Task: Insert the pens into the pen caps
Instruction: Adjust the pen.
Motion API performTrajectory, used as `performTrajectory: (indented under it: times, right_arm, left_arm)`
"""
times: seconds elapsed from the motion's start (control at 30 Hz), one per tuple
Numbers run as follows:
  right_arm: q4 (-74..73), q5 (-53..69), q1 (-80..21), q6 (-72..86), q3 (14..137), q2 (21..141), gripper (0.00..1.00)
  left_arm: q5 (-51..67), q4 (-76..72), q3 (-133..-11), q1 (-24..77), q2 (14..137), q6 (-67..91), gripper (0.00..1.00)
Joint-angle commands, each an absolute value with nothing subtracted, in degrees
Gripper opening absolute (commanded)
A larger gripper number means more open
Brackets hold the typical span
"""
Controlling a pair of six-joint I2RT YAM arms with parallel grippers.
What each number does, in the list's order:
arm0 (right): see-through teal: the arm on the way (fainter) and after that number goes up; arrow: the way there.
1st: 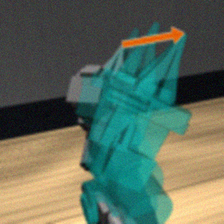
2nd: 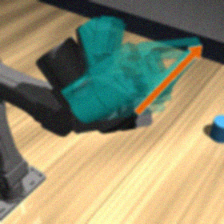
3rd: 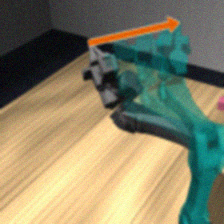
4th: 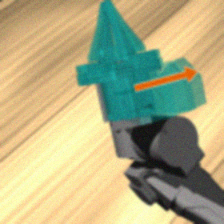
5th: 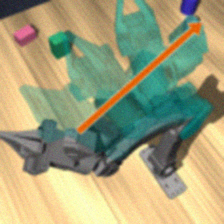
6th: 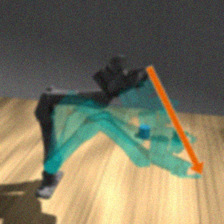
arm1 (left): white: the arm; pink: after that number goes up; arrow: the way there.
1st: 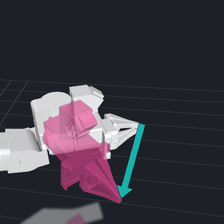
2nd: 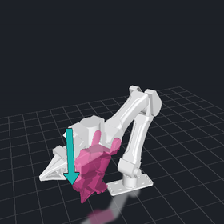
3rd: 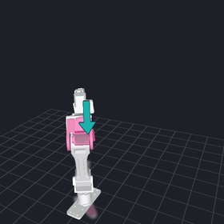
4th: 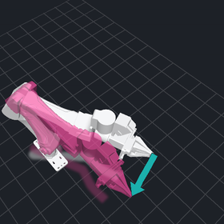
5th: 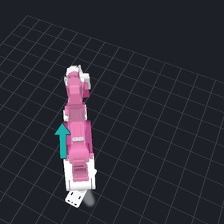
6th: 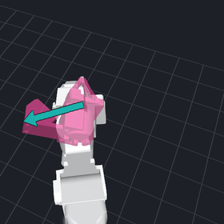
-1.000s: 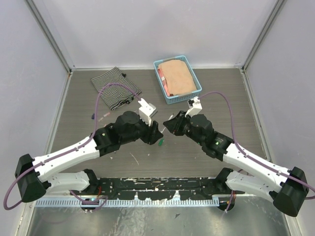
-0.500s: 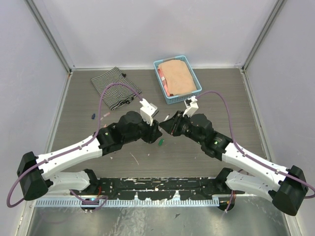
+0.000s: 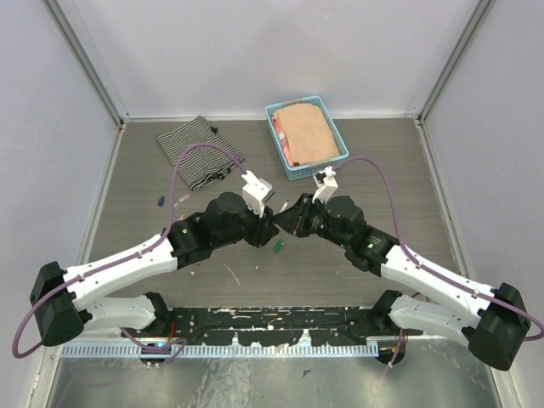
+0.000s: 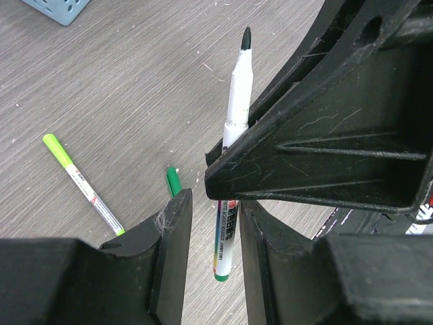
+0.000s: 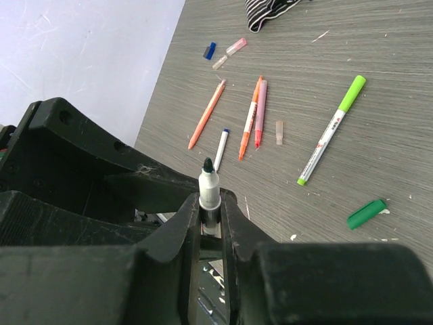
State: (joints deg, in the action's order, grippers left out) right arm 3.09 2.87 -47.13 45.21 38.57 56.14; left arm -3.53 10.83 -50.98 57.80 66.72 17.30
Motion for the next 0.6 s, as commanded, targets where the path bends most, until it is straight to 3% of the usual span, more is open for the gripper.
performTrajectory:
  times: [0.0,0.27,0.57]
  right_arm:
    - [7.0,3.9,-47.1,45.0,39.7,54.8,0.0]
    - [7.2,4.2,-47.1,45.0,39.5,54.1,0.0]
    - [6.1,2.9,-47.2,44.6,39.6,54.2,0.01]
  left_arm:
    - [-4.2,10.4,-51.5,58.0,67.2,16.8,0.41]
    - [-3.8,10.2,-51.7,58.0,67.8,16.9,0.39]
    - [-3.5,10.5,-51.7,57.9,67.7,16.9,0.15]
